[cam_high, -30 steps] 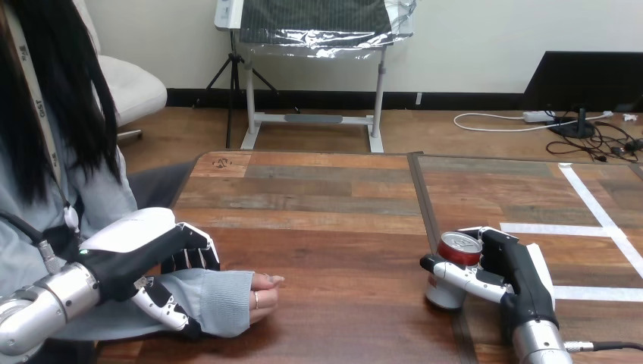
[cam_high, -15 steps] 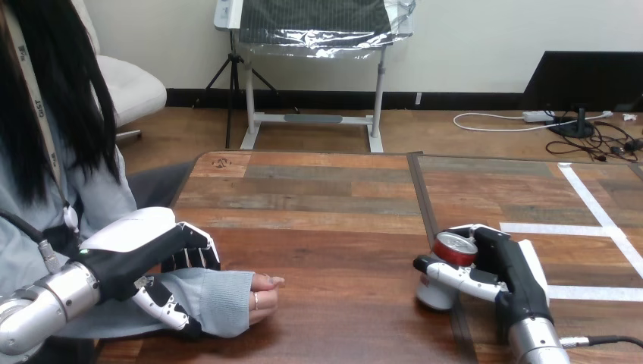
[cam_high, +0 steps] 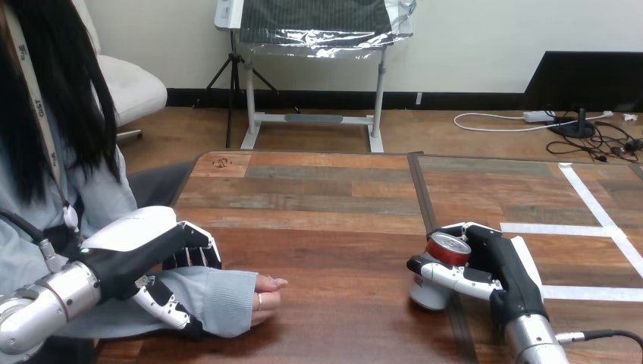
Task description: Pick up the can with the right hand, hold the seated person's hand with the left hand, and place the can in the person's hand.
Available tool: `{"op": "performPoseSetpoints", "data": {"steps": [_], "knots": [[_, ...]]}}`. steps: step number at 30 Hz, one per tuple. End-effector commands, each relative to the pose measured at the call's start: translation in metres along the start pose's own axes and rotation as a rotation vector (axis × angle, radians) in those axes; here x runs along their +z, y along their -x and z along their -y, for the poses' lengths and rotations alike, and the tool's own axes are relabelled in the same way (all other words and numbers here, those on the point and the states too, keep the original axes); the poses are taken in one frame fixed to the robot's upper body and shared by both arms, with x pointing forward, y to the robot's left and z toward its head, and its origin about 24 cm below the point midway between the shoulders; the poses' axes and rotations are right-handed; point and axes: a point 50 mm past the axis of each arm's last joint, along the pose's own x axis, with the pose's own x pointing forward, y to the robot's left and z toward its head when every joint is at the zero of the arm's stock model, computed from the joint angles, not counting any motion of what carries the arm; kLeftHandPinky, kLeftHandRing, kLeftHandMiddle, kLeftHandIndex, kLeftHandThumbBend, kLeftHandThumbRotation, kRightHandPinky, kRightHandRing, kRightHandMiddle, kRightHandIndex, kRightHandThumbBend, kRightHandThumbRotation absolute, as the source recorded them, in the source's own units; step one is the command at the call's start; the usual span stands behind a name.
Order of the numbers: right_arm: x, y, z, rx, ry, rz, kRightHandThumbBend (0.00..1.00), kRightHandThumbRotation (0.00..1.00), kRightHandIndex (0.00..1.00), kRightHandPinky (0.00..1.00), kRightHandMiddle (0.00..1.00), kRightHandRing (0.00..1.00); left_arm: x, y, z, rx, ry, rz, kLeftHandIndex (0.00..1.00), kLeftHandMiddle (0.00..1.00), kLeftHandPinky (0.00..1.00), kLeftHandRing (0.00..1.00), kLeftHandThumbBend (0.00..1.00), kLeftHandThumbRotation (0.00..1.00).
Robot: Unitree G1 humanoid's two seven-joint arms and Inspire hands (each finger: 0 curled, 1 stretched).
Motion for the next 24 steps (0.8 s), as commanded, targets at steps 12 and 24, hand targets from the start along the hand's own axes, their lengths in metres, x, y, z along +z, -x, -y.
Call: {"op": "performPoseSetpoints", "data": {"steps": [12, 24], "knots": [[0.0511, -0.0333, 0.0119, -0.012, 0.011, 0.188, 0.80, 0.00, 0.50, 0.37, 0.48, 0.42, 0.0085, -0.0121, -0.0266, 0.075, -0.030, 0.035, 0.53, 0.52, 0.45, 0.48, 0.98, 0.00], [0.0551, -0.0349, 0.0133, -0.008, 0.008, 0.211, 0.81, 0.00, 0.49, 0.37, 0.47, 0.42, 0.0079, -0.0113, -0.0257, 0.070, -0.035, 0.032, 0.49, 0.48, 0.39, 0.43, 0.98, 0.00]]}}
